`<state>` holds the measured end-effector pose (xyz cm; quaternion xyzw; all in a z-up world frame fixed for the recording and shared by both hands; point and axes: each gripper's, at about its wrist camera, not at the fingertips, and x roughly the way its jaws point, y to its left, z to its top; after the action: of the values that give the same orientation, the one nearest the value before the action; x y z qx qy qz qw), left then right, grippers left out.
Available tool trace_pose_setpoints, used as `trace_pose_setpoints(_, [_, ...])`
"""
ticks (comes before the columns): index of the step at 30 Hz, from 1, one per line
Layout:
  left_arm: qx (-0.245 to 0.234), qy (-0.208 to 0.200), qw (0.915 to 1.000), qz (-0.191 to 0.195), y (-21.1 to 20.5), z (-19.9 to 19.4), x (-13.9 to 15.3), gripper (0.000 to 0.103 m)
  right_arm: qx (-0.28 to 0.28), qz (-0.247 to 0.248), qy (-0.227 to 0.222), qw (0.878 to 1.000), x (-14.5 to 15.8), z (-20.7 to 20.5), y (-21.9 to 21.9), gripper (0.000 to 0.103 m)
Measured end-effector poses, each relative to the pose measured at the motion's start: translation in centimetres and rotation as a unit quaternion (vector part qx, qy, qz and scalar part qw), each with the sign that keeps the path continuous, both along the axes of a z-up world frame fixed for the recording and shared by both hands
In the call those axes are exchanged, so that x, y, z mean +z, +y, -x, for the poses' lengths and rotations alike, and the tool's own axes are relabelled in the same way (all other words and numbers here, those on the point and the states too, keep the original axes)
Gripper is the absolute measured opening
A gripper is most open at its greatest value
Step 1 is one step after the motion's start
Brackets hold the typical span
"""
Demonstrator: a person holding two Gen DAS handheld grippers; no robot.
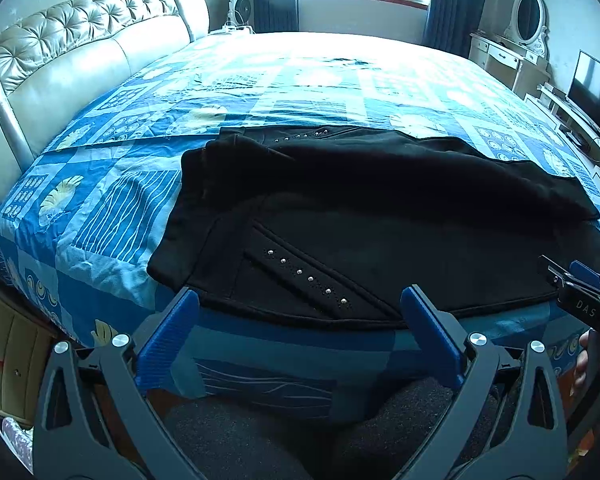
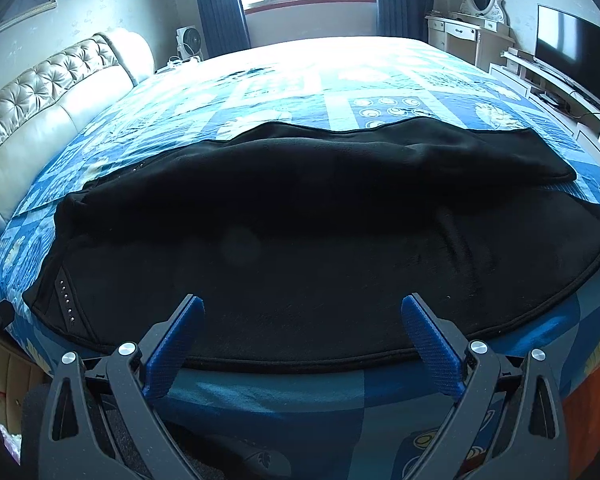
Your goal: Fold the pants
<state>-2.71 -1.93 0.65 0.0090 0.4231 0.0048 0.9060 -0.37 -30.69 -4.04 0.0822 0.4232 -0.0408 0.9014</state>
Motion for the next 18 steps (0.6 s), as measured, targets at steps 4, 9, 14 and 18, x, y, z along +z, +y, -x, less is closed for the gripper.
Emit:
trace_pose_setpoints(4, [-0.001, -0.001, 1.0, -0.001, -0.03, 0.06, 0.04, 0.101, 0.001, 0.002, 0.001, 1.0, -0.1, -0.05, 0.08, 0.099])
trace_pose_setpoints(9, [-0.001, 0.0, 1.0, 0.0, 0.02, -0.01, 0.03, 0.101, 0.002, 0.003, 0.004, 1.0, -0.28, -0.1, 0.14, 0.099])
trace_pose_setpoints(14, [-0.001, 0.0, 1.0, -0.001, 0.04, -0.03, 0.01, 0.101, 0.004, 0.005, 0.005, 1.0, -0.35, -0.17, 0.33, 0.099])
trace_pose_setpoints(18, [-0.001, 0.002, 1.0, -0.003, 0.05, -0.07, -0.13, 0.101, 0.005, 0.005, 0.007, 1.0, -0.47, -0.25, 0.41, 0.099])
